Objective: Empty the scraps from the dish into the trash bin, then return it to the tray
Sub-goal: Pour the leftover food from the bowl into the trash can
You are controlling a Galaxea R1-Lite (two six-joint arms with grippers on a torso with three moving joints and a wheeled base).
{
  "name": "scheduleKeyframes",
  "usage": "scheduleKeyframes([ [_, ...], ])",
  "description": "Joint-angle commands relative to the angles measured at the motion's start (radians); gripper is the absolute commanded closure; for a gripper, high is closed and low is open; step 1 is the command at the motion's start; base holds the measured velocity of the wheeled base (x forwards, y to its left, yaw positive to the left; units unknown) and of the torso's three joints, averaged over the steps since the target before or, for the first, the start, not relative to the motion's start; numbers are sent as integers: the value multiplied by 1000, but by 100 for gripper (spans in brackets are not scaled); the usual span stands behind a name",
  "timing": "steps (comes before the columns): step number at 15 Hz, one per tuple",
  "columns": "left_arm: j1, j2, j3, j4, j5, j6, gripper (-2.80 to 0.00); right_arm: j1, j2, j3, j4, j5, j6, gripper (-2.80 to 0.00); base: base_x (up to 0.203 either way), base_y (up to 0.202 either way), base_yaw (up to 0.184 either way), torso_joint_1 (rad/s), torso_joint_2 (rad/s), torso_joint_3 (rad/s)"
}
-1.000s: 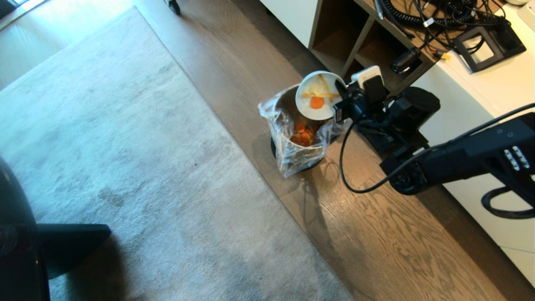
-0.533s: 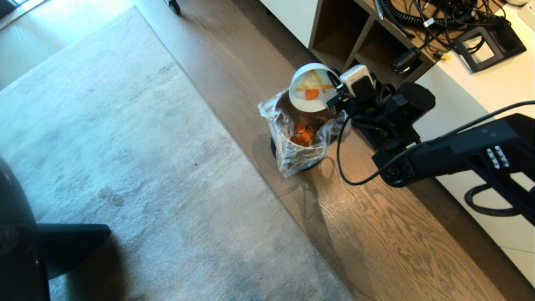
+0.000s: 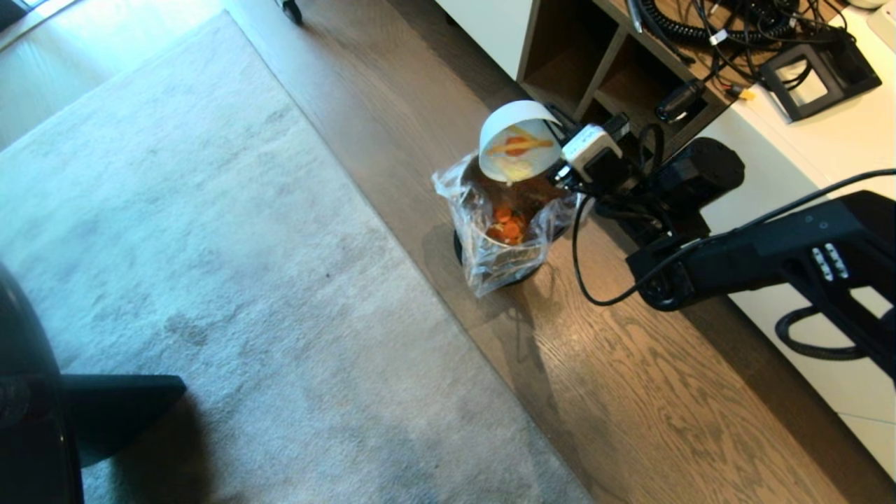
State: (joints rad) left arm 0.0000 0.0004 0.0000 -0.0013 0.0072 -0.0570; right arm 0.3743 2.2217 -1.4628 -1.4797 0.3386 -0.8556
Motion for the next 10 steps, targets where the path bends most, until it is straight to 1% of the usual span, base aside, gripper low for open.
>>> scheduleKeyframes([
  [1, 0, 0, 0, 0, 0, -1, 0, -3, 2, -5, -9, 17, -15, 0, 0, 0, 0, 0, 0, 0],
  [3, 0, 0, 0, 0, 0, -1, 0, -3, 10, -41, -8, 33, -17, 0, 0, 0, 0, 0, 0, 0],
  [5, 0, 0, 0, 0, 0, -1, 0, -12, 22, -60, -9, 90, -47, 0, 0, 0, 0, 0, 0, 0],
  [6, 0, 0, 0, 0, 0, 0, 0, -22, 21, -63, -8, 133, -53, 0, 0, 0, 0, 0, 0, 0],
  [9, 0, 0, 0, 0, 0, 0, 0, -32, 23, -80, -7, 199, -96, 0, 0, 0, 0, 0, 0, 0],
  [10, 0, 0, 0, 0, 0, -1, 0, -32, 23, -85, -7, 203, -99, 0, 0, 0, 0, 0, 0, 0],
])
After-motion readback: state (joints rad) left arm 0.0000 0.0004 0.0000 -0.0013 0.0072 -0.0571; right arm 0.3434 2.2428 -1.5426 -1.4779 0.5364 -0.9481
